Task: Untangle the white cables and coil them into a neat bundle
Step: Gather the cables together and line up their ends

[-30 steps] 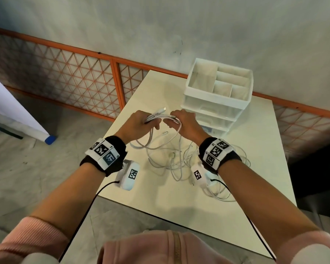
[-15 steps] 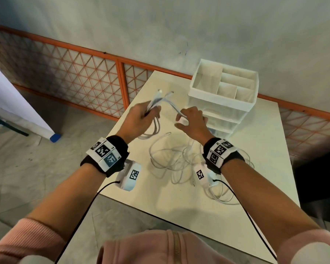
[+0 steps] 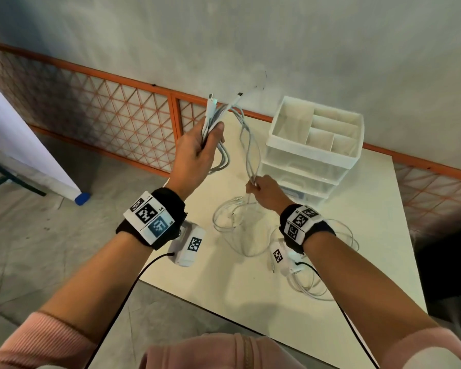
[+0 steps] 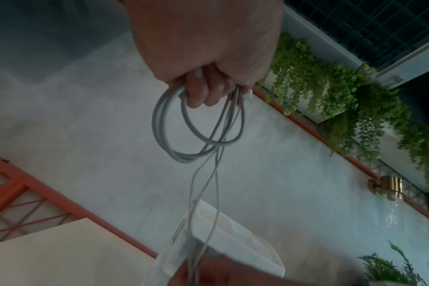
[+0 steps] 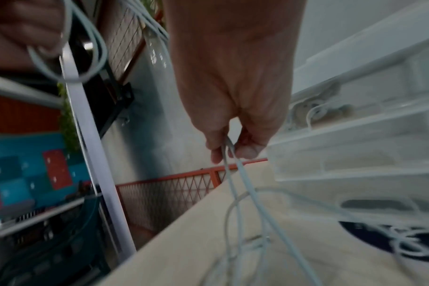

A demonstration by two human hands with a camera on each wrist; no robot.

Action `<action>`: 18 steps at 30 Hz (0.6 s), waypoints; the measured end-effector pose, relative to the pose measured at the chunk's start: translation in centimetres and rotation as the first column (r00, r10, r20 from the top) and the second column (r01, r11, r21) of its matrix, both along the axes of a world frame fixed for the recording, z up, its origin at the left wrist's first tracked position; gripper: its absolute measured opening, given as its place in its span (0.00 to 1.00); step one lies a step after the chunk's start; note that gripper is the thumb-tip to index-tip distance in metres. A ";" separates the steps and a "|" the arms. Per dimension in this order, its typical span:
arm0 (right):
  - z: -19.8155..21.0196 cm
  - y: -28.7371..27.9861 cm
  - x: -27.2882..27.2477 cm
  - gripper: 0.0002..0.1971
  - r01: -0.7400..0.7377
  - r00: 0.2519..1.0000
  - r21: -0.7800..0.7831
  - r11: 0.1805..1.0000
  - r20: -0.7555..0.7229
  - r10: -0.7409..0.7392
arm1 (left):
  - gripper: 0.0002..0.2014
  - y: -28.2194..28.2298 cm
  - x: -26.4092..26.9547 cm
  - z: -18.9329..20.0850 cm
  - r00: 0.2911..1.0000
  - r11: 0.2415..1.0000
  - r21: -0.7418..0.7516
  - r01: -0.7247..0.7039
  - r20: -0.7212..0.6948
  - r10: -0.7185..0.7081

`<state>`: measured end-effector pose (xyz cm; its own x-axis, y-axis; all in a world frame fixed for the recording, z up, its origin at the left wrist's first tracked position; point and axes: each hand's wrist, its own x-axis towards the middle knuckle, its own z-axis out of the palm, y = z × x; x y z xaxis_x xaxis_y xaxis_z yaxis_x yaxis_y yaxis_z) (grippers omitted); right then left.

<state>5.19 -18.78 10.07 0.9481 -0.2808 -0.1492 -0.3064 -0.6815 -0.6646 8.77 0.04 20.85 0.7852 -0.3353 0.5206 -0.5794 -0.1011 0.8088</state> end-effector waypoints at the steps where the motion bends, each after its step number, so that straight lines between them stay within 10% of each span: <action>1: 0.6 0.2 0.4 0.10 0.059 0.994 0.061 0.996 0.093 -0.065 | 0.13 0.1 0.0 -0.3 1.000 1.000 0.010 -0.017 0.003 0.017; 9: 4.6 1.4 2.7 0.05 0.015 0.903 0.578 0.816 0.343 -0.259 | 0.16 0.3 -0.4 -1.2 0.997 0.996 0.080 -0.048 0.060 0.044; 18: 3.6 1.7 1.5 0.13 0.000 0.954 0.686 0.728 0.218 -0.205 | 0.15 0.3 0.7 -4.4 0.996 0.966 0.244 -0.081 -0.021 0.089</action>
<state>6.65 -17.13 13.68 0.9492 -0.3015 -0.0898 -0.0935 0.0022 -0.9956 9.45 0.36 16.46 0.8314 -0.3794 0.4061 -0.5343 -0.3444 0.7719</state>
